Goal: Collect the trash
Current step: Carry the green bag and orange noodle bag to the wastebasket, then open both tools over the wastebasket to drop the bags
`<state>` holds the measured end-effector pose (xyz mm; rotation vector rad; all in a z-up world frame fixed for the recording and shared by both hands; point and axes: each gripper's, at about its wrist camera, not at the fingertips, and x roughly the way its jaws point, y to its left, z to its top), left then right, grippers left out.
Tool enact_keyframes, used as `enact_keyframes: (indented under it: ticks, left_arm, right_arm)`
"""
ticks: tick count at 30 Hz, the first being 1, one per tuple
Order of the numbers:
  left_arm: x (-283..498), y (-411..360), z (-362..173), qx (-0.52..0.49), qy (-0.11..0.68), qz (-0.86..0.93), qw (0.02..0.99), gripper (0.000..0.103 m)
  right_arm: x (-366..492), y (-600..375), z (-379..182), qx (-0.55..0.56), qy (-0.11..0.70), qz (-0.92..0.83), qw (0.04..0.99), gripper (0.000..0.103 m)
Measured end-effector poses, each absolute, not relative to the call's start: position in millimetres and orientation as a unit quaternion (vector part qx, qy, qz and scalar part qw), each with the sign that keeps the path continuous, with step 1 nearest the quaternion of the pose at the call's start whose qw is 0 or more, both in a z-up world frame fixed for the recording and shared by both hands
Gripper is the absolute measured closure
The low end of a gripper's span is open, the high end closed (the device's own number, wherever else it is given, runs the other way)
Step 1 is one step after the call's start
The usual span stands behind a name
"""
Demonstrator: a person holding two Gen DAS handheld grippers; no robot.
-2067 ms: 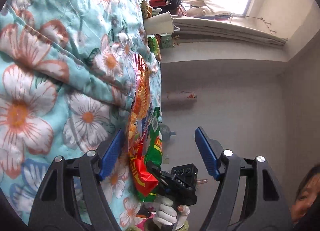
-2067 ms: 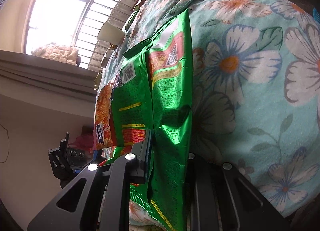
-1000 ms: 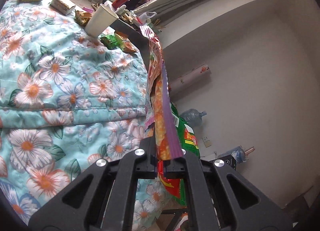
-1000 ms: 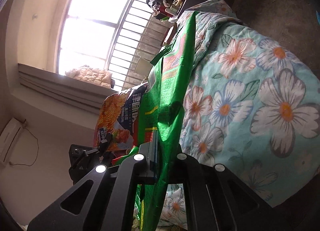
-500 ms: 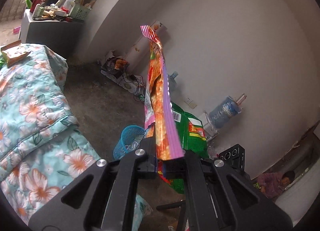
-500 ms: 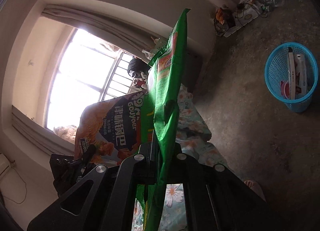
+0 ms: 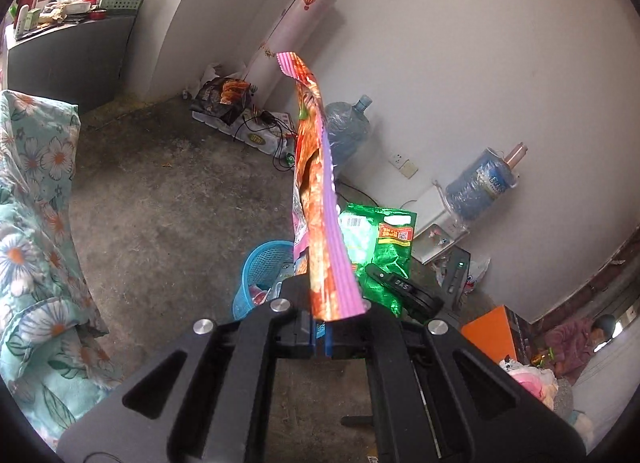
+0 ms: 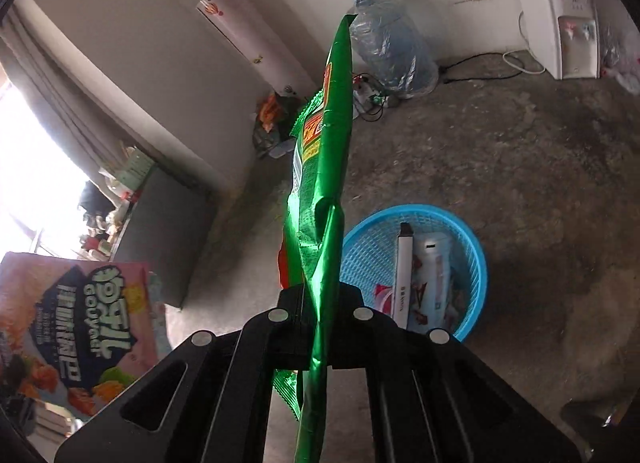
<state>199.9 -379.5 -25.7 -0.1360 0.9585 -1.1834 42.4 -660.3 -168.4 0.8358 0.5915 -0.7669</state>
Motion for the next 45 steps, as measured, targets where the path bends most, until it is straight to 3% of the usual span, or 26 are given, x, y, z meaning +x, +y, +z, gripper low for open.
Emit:
enact_keyframes:
  ticks: [6,10,12,14,18,25,34,35,37,38,41,45]
  left_arm:
    - [217.3,-385.2,-43.2,-0.054,0.445,-0.520,0.727,0.102]
    - [230.3,-387.7,-52.4,-0.057,0.454,-0.516,0.724,0.102]
    - [232.9,-389.2,-53.9,-0.056,0.453,-0.517,0.724,0.102]
    - [235.2,-392.8,-56.8,-0.055,0.456,-0.518,0.722,0.102]
    - [232.8,-404.6,-58.4,-0.040,0.460,-0.521,0.718,0.102]
    - [225.1,-456.0,-69.6,0.010,0.483,-0.514,0.709,0.102]
    - [182.4,-586.9,-122.1,0.158,0.491,-0.484,0.707,0.102]
    - [176.9,-602.1,-135.0,0.178,0.491,-0.473,0.710,0.098]
    - [166.7,-626.3,-161.5,0.214,0.493,-0.460,0.707,0.072]
    - [163.1,-632.2,-172.8,0.225,0.499,-0.450,0.705,0.051]
    - [157.0,-628.4,-179.4,0.199,0.516,-0.452,0.700,0.049]
    - [157.5,-602.5,-148.1,0.166,0.498,-0.474,0.706,0.045]
  right_arm:
    - [132.4,-656.3,-265.0,0.274,0.383,-0.410,0.782,0.095]
    - [154.7,-649.0,-299.5,0.258,0.428,-0.396,0.771,0.085]
    - [140.9,-646.7,-292.6,0.282,0.407,-0.394,0.775,0.069]
    - [122.1,-651.7,-280.4,0.306,0.377,-0.396,0.779,0.060]
    - [71.2,-658.9,-250.7,0.360,0.307,-0.395,0.788,0.054]
    - [-17.4,-644.4,-205.7,0.428,0.230,-0.382,0.786,0.053]
    - [-85.3,-618.8,-200.0,0.510,0.181,-0.384,0.749,0.053]
    - [-93.3,-613.5,-198.3,0.519,0.174,-0.386,0.742,0.053]
    - [-108.0,-602.0,-195.8,0.528,0.167,-0.392,0.734,0.053]
    - [-113.6,-597.5,-196.5,0.533,0.167,-0.389,0.732,0.053]
    - [-123.7,-588.6,-197.6,0.526,0.187,-0.387,0.734,0.053]
    - [-132.4,-587.5,-198.1,0.534,0.181,-0.381,0.733,0.053]
